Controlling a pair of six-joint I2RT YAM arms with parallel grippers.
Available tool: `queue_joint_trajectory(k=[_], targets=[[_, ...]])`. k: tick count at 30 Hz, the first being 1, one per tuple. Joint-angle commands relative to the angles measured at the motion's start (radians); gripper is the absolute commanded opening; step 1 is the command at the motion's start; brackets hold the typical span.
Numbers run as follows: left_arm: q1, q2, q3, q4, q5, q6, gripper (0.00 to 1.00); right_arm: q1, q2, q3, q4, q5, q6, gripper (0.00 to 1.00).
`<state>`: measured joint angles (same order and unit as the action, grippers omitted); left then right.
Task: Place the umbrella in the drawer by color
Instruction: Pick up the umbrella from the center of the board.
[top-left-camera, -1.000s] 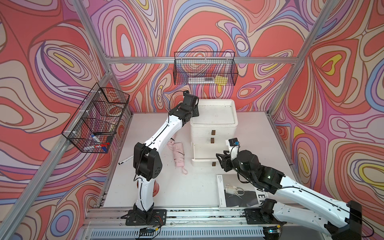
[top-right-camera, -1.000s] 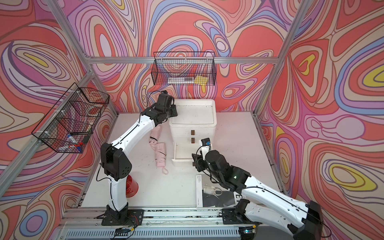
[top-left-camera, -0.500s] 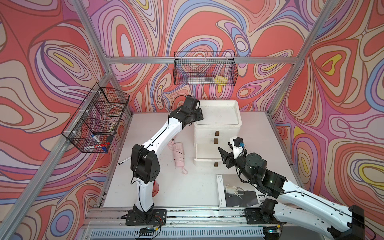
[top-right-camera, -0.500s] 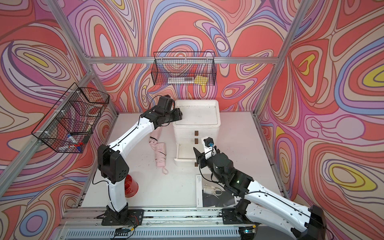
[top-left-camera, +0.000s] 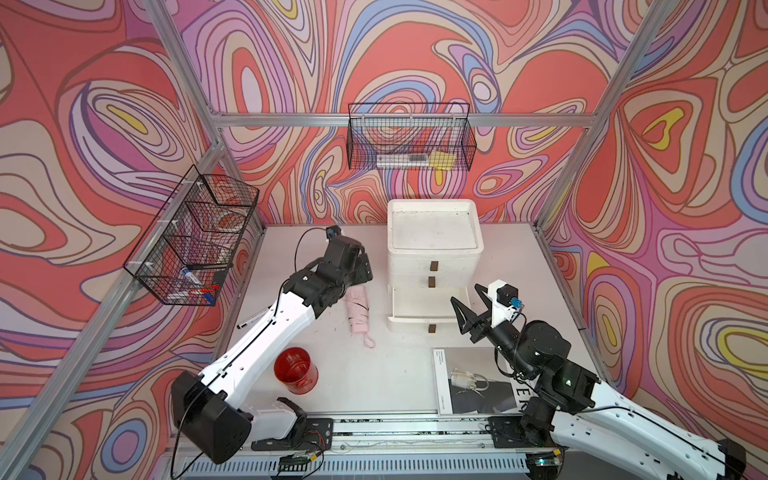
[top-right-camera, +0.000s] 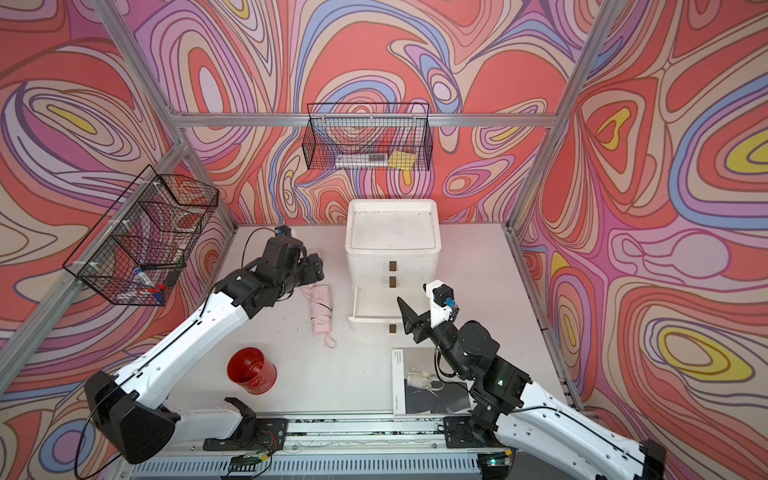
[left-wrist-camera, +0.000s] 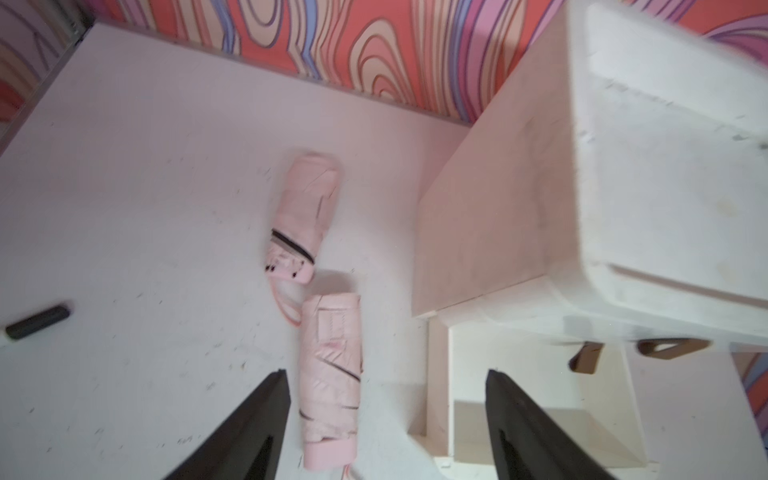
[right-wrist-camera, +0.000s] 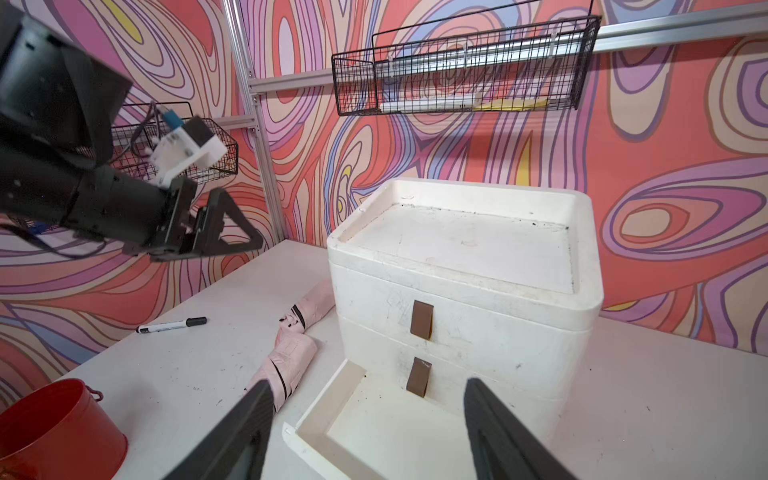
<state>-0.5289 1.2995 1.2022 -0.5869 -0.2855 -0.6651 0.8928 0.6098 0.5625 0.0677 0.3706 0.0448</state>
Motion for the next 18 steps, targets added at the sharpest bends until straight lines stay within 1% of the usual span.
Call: queue_joint_trajectory(k=[1,4,6,8,10,13,16,18], targets=[[0.012,0.050,-0.133,-0.011,0.009,-0.069,0.91,0.005,0.008,0.003,-0.020,-0.015,0.014,0.75],[0.024,0.157,-0.195,0.061,0.132,-0.082,0.94,0.004,0.023,0.007,-0.019,-0.017,0.014,0.76],[0.033,0.256,-0.177,0.091,0.195,-0.075,0.95,0.004,0.031,0.005,-0.018,-0.014,0.012,0.76],[0.033,0.351,-0.140,0.111,0.229,-0.060,0.94,0.005,0.040,0.002,-0.015,-0.006,0.008,0.76],[0.034,0.420,-0.115,0.130,0.218,-0.053,0.94,0.005,0.050,-0.004,-0.009,0.006,0.007,0.76],[0.033,0.468,-0.117,0.157,0.166,-0.059,0.92,0.005,0.063,-0.004,-0.001,0.017,0.006,0.78],[0.033,0.506,-0.130,0.170,0.131,-0.062,0.88,0.005,0.068,-0.005,0.005,0.018,0.005,0.78],[0.034,0.532,-0.132,0.162,0.105,-0.060,0.82,0.005,0.069,-0.009,0.012,0.022,0.005,0.79]])
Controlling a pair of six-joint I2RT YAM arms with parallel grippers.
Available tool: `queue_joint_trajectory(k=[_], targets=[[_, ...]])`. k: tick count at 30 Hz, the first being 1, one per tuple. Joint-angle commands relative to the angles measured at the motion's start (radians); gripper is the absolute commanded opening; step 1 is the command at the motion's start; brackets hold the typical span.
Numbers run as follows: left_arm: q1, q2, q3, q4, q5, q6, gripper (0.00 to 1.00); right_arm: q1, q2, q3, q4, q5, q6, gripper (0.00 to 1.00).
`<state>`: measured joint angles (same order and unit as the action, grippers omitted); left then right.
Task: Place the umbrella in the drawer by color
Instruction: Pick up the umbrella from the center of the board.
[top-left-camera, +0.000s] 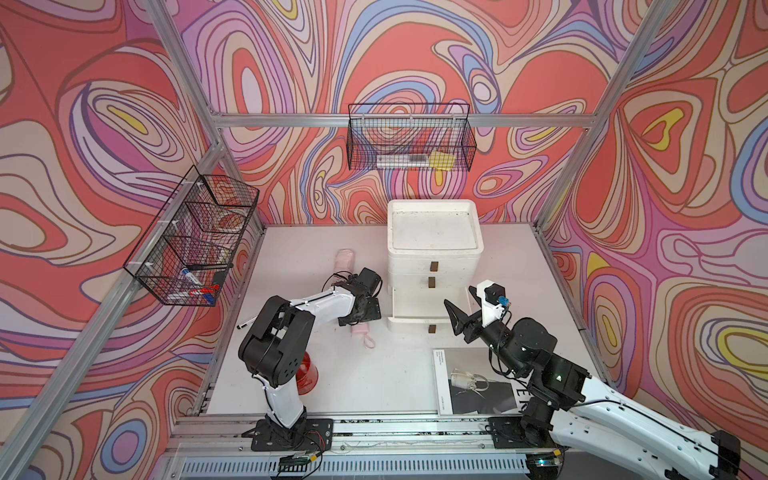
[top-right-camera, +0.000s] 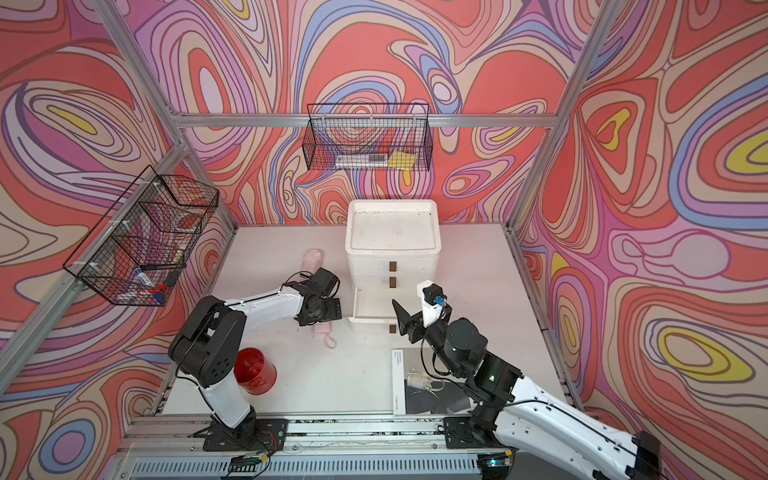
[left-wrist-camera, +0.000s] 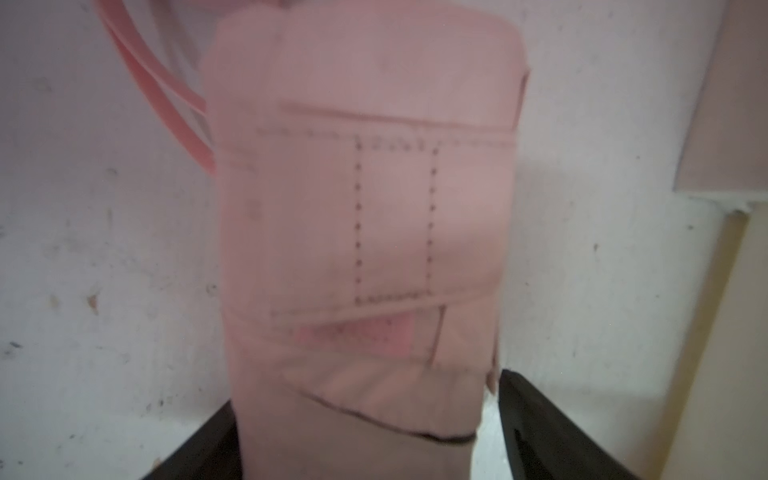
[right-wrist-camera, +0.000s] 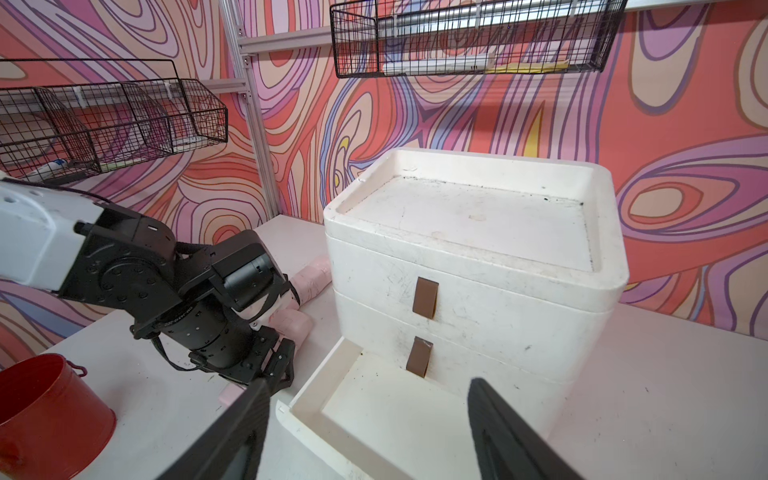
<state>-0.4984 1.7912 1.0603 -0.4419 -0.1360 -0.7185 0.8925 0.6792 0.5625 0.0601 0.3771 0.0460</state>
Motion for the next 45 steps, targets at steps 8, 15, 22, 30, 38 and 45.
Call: queue_joint_trajectory(k=[8,15,22,30,38,45], targets=[[0.004,0.053,-0.038,0.062,-0.081,-0.017,0.36,0.004,0.005,-0.014,0.027,0.028,0.006,0.79],[0.003,-0.141,-0.181,0.264,-0.105,-0.053,0.34,0.005,0.018,-0.026,0.044,0.061,0.006,0.79],[0.002,-0.457,-0.252,0.396,-0.054,0.158,0.33,0.004,0.082,0.074,-0.070,0.105,0.068,0.79],[-0.114,-0.829,-0.296,0.502,-0.038,0.403,0.30,0.005,0.145,0.242,-0.269,0.082,0.176,0.79],[-0.180,-0.764,-0.236,0.621,0.258,0.531,0.31,0.005,0.169,0.386,-0.416,0.005,0.267,0.79],[-0.189,-0.670,-0.172,0.611,0.520,0.601,0.32,0.005,0.233,0.498,-0.532,-0.125,0.322,0.80]])
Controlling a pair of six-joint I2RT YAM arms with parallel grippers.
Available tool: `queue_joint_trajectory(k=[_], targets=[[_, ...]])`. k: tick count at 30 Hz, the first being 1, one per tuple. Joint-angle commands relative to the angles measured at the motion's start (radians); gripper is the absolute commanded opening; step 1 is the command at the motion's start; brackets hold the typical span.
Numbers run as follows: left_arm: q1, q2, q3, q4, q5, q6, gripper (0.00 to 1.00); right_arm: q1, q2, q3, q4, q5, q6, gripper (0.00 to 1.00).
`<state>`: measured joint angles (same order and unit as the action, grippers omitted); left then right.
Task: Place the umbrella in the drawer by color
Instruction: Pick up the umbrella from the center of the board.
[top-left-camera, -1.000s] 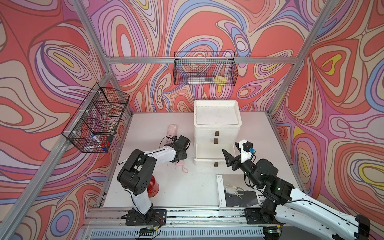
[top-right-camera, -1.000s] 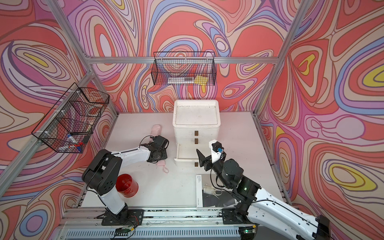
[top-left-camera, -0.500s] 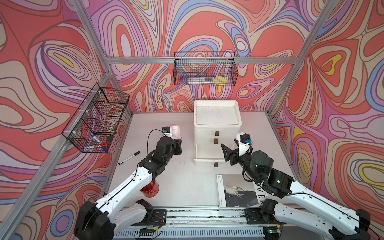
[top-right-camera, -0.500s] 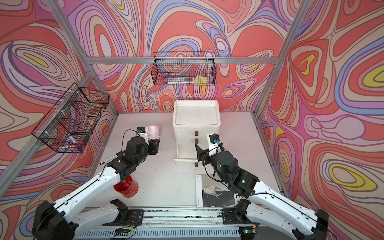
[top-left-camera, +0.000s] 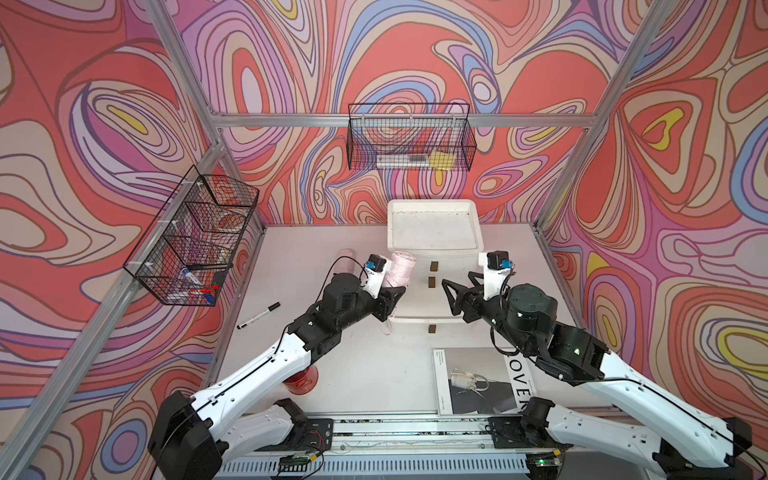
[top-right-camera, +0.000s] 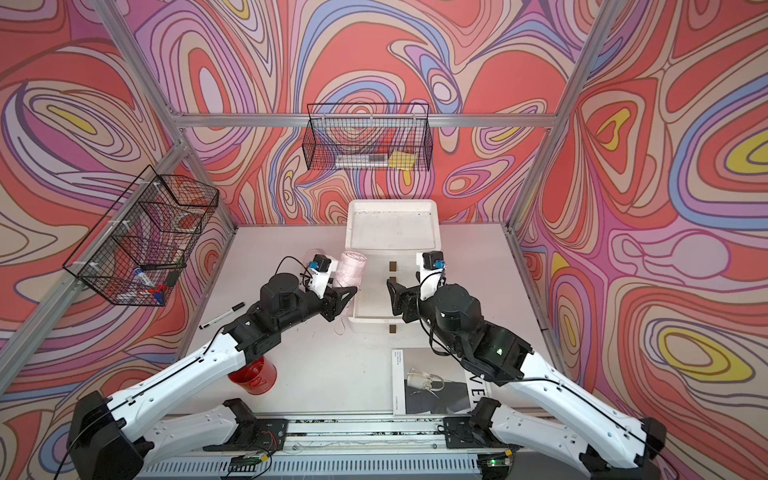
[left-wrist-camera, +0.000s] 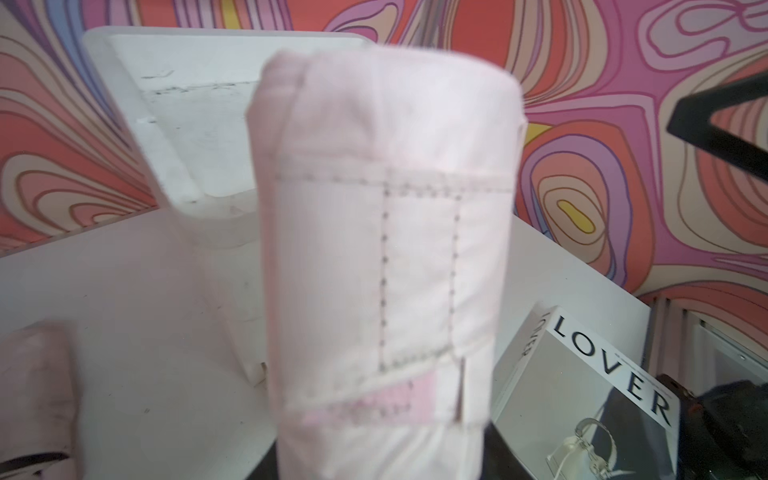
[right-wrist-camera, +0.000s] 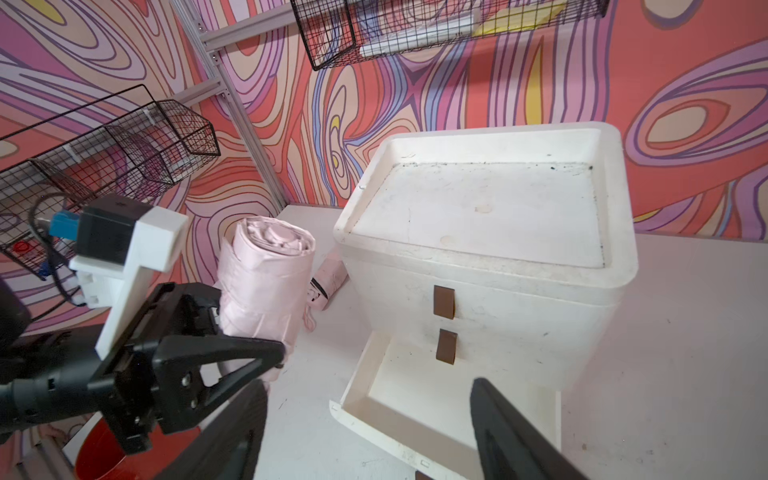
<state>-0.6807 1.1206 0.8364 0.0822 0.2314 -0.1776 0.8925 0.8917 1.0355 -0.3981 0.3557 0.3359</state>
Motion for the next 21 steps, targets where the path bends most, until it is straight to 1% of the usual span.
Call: queue_joint_trajectory(k=[1,4,6,8,11,13,16,19,21], targets=[[-0.010,0.012,0.053,0.088,0.163,0.062,0.32,0.005,0.038,0.039,-0.074,-0.154,0.026,0.81],[-0.012,0.037,0.060,0.096,0.181,0.055,0.32,0.005,0.087,0.094,-0.094,-0.286,0.022,0.81],[-0.023,0.034,0.062,0.087,0.199,0.071,0.32,0.005,0.110,0.101,-0.091,-0.338,0.034,0.82],[-0.029,0.025,0.056,0.096,0.234,0.071,0.32,0.005,0.129,0.108,-0.098,-0.325,0.044,0.82],[-0.034,0.022,0.059,0.098,0.317,0.060,0.32,0.005,0.138,0.130,-0.125,-0.310,0.015,0.82],[-0.040,0.009,0.046,0.099,0.336,0.072,0.31,0.005,0.130,0.128,-0.144,-0.289,-0.006,0.83],[-0.042,-0.018,0.011,0.145,0.355,0.050,0.31,0.005,0.114,0.130,-0.182,-0.242,-0.011,0.84],[-0.046,-0.033,0.012,0.132,0.399,0.052,0.31,0.005,0.089,0.118,-0.199,-0.249,-0.015,0.85],[-0.048,-0.046,-0.010,0.165,0.425,0.050,0.31,0.005,0.079,0.106,-0.203,-0.230,-0.019,0.87]])
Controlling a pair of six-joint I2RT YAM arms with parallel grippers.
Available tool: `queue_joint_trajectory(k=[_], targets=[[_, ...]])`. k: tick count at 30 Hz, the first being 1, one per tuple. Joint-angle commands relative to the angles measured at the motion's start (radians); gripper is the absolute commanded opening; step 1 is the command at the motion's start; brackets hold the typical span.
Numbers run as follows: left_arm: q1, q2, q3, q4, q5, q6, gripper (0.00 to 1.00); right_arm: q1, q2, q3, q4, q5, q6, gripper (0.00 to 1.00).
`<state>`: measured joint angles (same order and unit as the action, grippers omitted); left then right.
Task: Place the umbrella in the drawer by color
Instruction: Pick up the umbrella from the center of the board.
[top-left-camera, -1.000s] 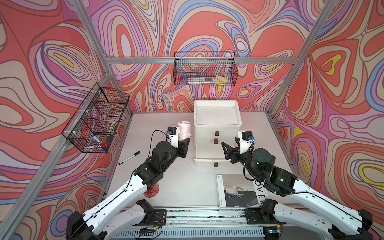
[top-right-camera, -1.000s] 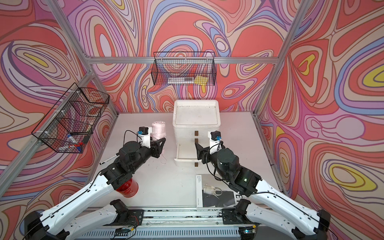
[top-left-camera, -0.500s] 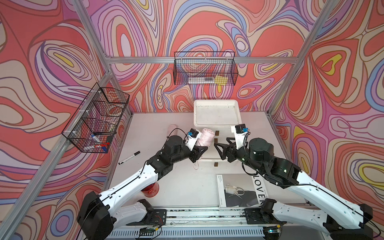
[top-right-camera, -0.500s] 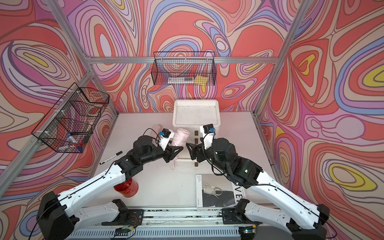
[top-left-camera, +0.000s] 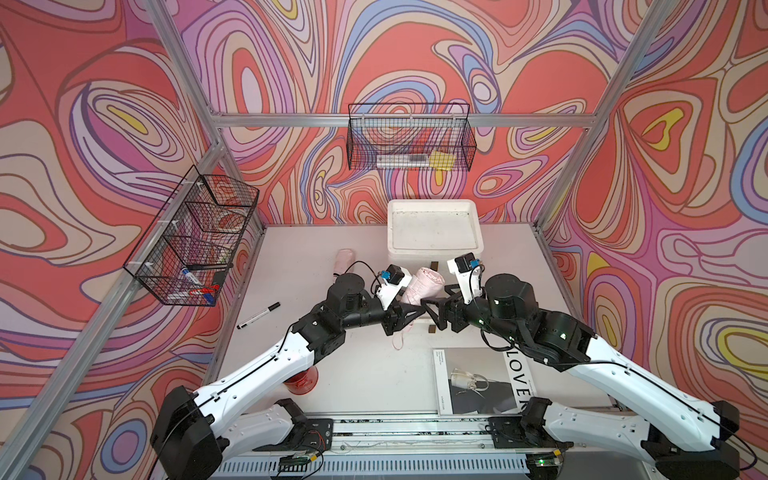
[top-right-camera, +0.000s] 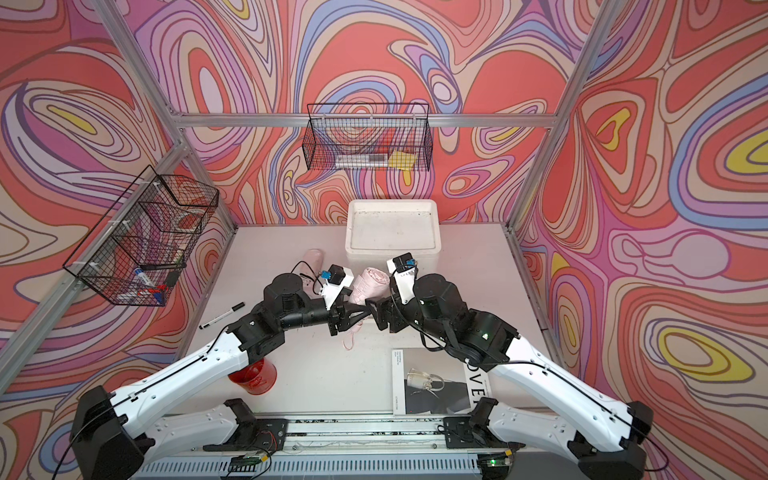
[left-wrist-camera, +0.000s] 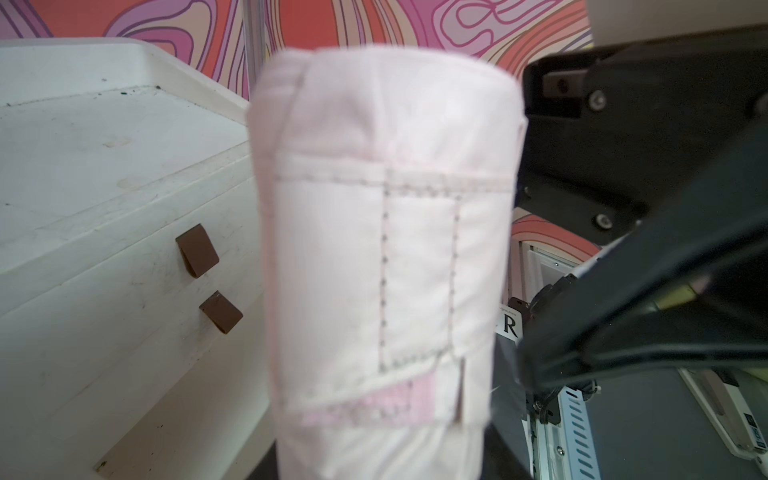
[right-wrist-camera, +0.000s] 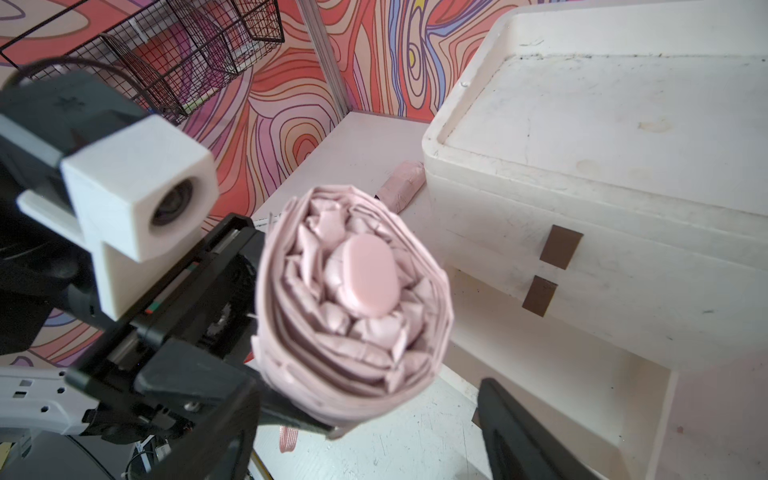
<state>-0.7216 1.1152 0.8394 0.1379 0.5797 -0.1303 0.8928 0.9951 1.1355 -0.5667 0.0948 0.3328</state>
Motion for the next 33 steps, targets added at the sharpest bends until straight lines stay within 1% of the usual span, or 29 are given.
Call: queue_joint_trajectory(k=[1,2,4,7,9,12,14,18,19,20,22,24,26,28,29,31,33], targets=[[-0.007,-0.041,-0.016,0.122,0.095,-0.003,0.31,0.005,-0.028,0.003,-0.028,0.028,-0.014,0.88],[-0.007,-0.040,-0.009,0.120,0.114,-0.009,0.31,0.004,-0.029,0.001,-0.015,0.006,-0.014,0.88],[-0.012,-0.038,0.007,0.091,0.145,-0.005,0.31,0.004,-0.029,0.000,0.019,-0.085,-0.017,0.88],[-0.027,-0.049,-0.003,0.086,0.131,0.015,0.31,0.004,-0.020,-0.002,0.063,-0.175,0.001,0.88],[-0.032,-0.045,0.004,0.075,0.130,0.020,0.31,0.005,-0.009,0.005,0.074,-0.210,0.005,0.88],[-0.039,-0.035,0.020,0.046,0.128,0.046,0.31,0.005,0.002,0.015,0.066,-0.206,-0.008,0.85],[-0.041,-0.030,0.029,0.036,0.115,0.058,0.30,0.004,0.005,0.015,0.062,-0.193,-0.013,0.78],[-0.041,0.001,0.061,0.002,0.115,0.072,0.31,0.004,0.005,0.011,0.050,-0.184,-0.020,0.58],[-0.042,0.012,0.063,0.005,0.107,0.070,0.35,0.004,0.002,0.006,0.057,-0.183,-0.018,0.53],[-0.042,0.025,0.063,0.015,0.102,0.061,0.37,0.004,-0.001,-0.003,0.070,-0.179,-0.012,0.49],[-0.044,0.048,0.062,0.040,0.076,0.042,0.40,0.005,-0.013,-0.027,0.112,-0.165,0.016,0.38],[-0.045,0.058,0.051,0.074,0.023,0.021,0.45,0.004,-0.022,-0.055,0.148,-0.154,0.043,0.26],[-0.047,0.055,0.036,0.108,-0.030,0.003,0.54,0.005,-0.034,-0.081,0.177,-0.133,0.072,0.13],[-0.047,0.036,0.018,0.124,-0.095,-0.009,0.61,0.004,-0.047,-0.106,0.195,-0.095,0.096,0.02],[-0.047,0.026,0.012,0.122,-0.120,-0.012,0.64,0.004,-0.054,-0.115,0.199,-0.077,0.101,0.00],[-0.047,-0.005,-0.006,0.110,-0.181,-0.017,0.74,0.004,-0.068,-0.131,0.199,-0.023,0.104,0.00],[-0.046,-0.040,-0.031,0.106,-0.236,-0.025,0.81,0.005,-0.084,-0.143,0.196,0.043,0.096,0.00]])
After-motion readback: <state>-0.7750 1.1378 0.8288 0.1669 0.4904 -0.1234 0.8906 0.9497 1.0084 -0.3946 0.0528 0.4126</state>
